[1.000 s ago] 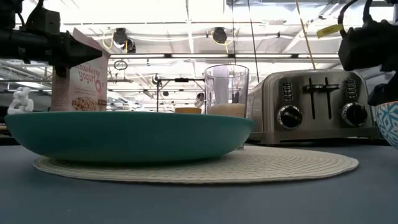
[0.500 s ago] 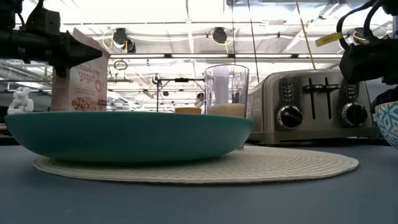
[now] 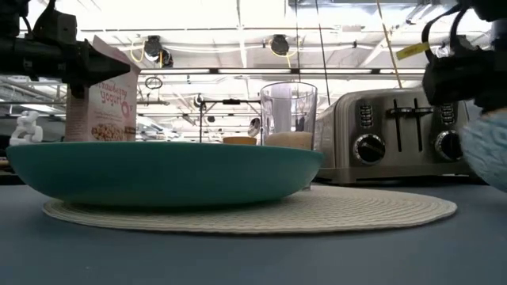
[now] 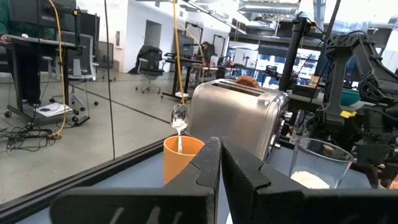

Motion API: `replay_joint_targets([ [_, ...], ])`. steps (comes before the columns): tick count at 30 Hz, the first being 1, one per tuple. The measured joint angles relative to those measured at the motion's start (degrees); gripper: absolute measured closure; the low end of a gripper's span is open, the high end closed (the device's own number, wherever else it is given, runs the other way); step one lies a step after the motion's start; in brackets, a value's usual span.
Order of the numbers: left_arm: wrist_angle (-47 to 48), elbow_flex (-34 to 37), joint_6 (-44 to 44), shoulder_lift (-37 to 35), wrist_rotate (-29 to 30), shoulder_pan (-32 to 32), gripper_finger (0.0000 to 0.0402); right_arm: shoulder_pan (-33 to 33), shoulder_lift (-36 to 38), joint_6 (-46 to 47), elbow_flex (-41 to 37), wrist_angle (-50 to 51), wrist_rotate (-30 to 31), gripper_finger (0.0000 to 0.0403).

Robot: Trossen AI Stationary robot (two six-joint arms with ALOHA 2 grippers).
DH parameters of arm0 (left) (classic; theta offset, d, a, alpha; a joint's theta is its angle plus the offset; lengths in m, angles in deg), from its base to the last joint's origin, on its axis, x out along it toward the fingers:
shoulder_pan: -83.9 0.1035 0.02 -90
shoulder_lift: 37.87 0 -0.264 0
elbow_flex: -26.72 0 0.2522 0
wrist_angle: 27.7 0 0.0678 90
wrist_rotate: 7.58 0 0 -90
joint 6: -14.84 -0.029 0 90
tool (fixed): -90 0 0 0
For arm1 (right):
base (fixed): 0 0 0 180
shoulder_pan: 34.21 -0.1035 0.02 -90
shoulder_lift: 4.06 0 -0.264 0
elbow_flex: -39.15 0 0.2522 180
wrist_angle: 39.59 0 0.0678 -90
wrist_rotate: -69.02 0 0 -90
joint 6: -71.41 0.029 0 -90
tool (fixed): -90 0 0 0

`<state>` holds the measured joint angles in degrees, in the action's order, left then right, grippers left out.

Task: Arrange a breakfast setting
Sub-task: Put the orange bowl on the white placemat to the right of the green plate

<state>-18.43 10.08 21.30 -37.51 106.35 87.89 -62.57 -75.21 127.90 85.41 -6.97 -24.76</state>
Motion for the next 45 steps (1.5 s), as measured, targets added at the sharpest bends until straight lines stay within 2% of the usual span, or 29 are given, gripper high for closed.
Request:
replay_joint_targets([
  [5, 0.02, -0.01, 0.02, 0.0, 0.0, -0.01, 0.038, 2.19, 0.0, -0.24, 0.0, -0.89, -0.24, 0.0377],
  [9, 0.0, 0.0, 0.02, 0.0, -0.01, -0.01, 0.038, 4.64, 0.15, -1.64, 0.0, -1.48, 1.14, 0.0387],
  [18, 0.0, -0.01, 0.01, 0.0, -0.01, -0.02, 0.038, 11.33, 0.63, -4.62, 0.0, -11.3, 2.57, 0.0378],
  [26, 0.0, 0.01, 0.01, 0.0, -0.01, -0.02, 0.038, 16.73, 0.63, -8.6, 0.0, -14.27, 2.57, 0.0384],
  [34, 0.0, -0.01, 0.02, 0.0, 0.01, -0.02, 0.038, 18.68, -0.25, -10.97, 0.0, -14.27, 5.47, 0.0382],
  [45, 0.0, -0.01, 0.02, 0.0, -0.01, 0.0, 0.038, 18.97, -6.75, -10.78, 0.0, -14.42, 5.27, 0.0377],
])
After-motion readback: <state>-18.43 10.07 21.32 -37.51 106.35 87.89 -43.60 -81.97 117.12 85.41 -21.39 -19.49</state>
